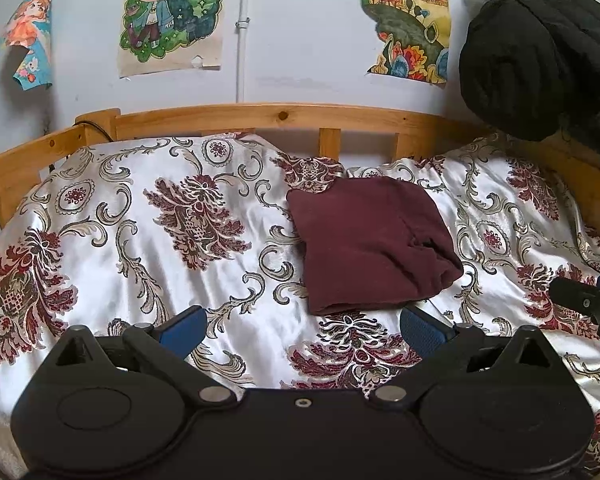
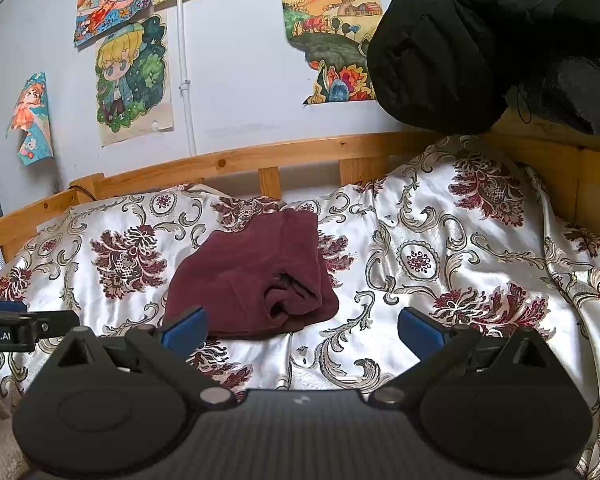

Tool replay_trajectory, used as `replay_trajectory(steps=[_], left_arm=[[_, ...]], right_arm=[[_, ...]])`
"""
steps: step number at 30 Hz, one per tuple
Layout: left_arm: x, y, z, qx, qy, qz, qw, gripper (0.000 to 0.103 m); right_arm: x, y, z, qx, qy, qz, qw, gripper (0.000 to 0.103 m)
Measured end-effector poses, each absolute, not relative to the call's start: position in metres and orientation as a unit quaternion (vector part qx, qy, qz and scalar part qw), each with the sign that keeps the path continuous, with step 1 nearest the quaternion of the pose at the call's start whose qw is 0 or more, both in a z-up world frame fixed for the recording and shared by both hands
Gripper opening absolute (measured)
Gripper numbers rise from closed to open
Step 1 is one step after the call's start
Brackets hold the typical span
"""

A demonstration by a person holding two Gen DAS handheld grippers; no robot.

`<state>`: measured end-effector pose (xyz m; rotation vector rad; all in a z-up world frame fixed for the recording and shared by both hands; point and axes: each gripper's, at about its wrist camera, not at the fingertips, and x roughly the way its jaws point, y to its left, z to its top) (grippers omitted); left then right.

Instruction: Fold small clothes

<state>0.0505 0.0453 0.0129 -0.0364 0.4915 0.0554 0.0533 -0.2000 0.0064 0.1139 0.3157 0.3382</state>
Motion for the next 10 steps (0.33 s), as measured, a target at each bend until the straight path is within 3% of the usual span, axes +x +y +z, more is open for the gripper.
replay_trajectory(steps=[10], left_arm=[[0.0502, 0.0460, 0.0121, -0.018, 0.246, 0.028, 0.969, 0.102]], right_arm=[[0.0528, -0.1998, 0.0059, 0.056, 0.156, 0.167, 0.972, 0.103]])
